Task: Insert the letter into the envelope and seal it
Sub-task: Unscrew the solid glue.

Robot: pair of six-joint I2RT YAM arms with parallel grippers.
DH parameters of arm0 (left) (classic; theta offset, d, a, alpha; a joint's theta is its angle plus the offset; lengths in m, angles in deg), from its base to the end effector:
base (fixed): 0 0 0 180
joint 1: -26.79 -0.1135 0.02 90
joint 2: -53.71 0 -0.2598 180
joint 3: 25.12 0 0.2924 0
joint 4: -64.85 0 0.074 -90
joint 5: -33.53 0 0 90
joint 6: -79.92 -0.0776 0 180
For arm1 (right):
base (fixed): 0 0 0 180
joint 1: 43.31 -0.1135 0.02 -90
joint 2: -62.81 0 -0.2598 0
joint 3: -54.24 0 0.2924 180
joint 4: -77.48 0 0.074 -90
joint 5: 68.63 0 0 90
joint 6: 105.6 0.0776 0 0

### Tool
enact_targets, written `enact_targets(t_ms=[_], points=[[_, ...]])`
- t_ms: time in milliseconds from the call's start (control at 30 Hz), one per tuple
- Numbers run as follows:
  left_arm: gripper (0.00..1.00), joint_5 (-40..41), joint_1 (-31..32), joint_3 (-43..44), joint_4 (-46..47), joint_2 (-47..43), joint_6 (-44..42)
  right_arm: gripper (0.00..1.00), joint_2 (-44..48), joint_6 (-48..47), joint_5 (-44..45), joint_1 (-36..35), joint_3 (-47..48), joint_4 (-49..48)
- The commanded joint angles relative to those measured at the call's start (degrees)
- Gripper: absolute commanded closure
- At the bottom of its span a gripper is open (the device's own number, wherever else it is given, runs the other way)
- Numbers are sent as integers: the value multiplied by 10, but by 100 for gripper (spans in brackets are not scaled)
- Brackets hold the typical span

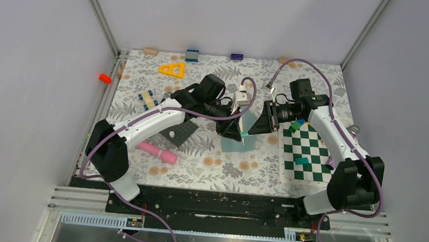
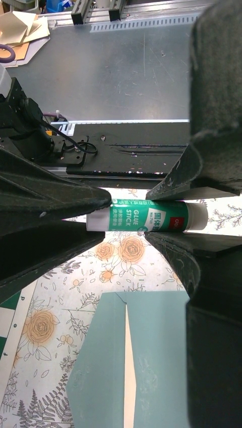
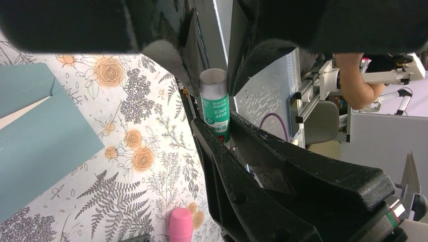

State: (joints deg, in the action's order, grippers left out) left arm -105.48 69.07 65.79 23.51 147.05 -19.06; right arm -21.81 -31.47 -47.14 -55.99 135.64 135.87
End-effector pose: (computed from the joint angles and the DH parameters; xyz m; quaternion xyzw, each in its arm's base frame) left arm 0.2695 -0.3242 0.2741 0.5088 0.6841 -0.4678 0.2329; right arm 0.3122 0.1443 0.2656 -0.3314 0.7425 0.5398 0.2178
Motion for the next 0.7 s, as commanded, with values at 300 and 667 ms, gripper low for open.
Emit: enact_targets(t_ms=[300,667], points=[[88,-113,-2,23,1,25,24,69,88,-123,4,-13,-35,4],[88,-57,-4,14,18,12,32,70,72,-65,31,-22,-27,-14]])
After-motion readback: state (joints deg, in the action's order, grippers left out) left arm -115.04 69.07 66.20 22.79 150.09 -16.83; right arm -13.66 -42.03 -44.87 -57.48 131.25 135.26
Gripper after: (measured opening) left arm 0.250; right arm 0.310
